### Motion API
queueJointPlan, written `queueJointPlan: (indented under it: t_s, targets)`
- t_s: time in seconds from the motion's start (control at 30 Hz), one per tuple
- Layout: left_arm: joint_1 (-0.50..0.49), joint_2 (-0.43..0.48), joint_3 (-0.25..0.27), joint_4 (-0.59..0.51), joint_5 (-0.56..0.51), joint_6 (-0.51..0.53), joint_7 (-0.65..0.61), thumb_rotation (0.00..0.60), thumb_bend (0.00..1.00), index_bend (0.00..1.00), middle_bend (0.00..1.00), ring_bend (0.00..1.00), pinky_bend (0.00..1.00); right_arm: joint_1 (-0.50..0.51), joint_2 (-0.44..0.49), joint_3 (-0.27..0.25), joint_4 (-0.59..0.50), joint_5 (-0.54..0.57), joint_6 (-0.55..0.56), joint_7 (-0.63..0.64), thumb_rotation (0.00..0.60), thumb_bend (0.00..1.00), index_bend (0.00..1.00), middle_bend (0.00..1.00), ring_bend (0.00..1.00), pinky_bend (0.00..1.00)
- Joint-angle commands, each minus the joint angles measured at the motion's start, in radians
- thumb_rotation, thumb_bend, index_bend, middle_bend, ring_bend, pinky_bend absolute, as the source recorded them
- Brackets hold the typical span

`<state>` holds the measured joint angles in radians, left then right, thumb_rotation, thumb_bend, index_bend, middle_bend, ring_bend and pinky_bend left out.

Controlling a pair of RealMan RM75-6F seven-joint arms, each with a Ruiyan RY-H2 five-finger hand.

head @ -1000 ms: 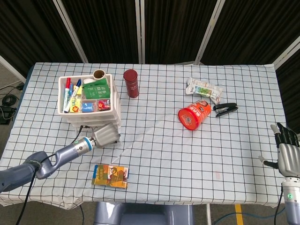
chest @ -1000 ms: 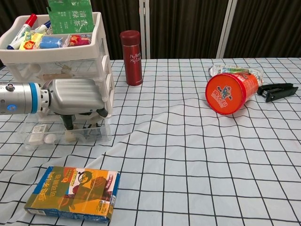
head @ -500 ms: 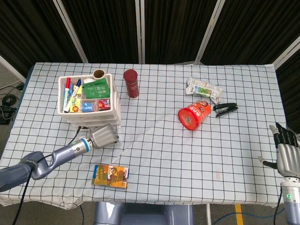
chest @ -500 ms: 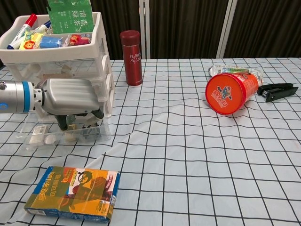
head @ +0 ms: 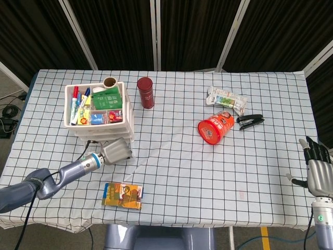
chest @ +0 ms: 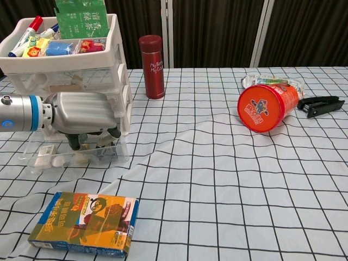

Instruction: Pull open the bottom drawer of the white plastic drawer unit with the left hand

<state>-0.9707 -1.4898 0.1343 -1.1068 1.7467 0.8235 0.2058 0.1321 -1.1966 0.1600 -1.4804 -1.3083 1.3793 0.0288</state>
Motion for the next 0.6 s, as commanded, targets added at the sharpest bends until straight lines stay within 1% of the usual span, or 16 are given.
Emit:
queueJointPlan:
  t_s: [0.03, 0.13, 0.3, 0.43, 0.57, 0.6]
  targets:
    - [0.0, -0.003, 0.0, 0.002, -0.002, -0.004, 0.003, 0.6, 0.19, 0.55, 1.0, 0.97, 0.88, 0.0, 0.0, 0.0, 0.0, 0.0, 0.0, 0.0, 0.6, 0.03, 0.01, 0.0, 0.0, 0.0]
    - [0.001, -0.011, 0.0, 0.007, -0.007, -0.013, 0.01, 0.6, 0.19, 0.55, 1.0, 0.97, 0.88, 0.0, 0.0, -0.001, -0.001, 0.0, -0.001, 0.0, 0.6, 0.03, 0.01, 0.0, 0.0, 0.0]
    - [0.002, -0.015, 0.002, 0.006, -0.008, -0.02, 0.019, 0.6, 0.24, 0.56, 1.0, 0.97, 0.88, 0.0, 0.001, -0.001, -0.002, -0.001, -0.002, -0.001, 0.6, 0.03, 0.01, 0.0, 0.0, 0.0]
    - [0.004, -0.015, 0.003, 0.005, -0.009, -0.02, 0.021, 0.6, 0.26, 0.57, 1.0, 0.97, 0.88, 0.0, 0.001, -0.003, -0.003, -0.003, -0.002, -0.002, 0.6, 0.03, 0.01, 0.0, 0.0, 0.0]
    - [0.005, -0.017, 0.004, 0.003, -0.009, -0.021, 0.023, 0.6, 0.33, 0.58, 1.0, 0.97, 0.88, 0.0, 0.001, -0.003, -0.004, -0.004, -0.001, -0.002, 0.6, 0.03, 0.01, 0.0, 0.0, 0.0]
    - [0.005, -0.017, 0.004, 0.003, -0.009, -0.022, 0.024, 0.6, 0.36, 0.58, 1.0, 0.97, 0.88, 0.0, 0.002, -0.003, -0.005, -0.004, 0.0, -0.002, 0.6, 0.03, 0.01, 0.0, 0.0, 0.0]
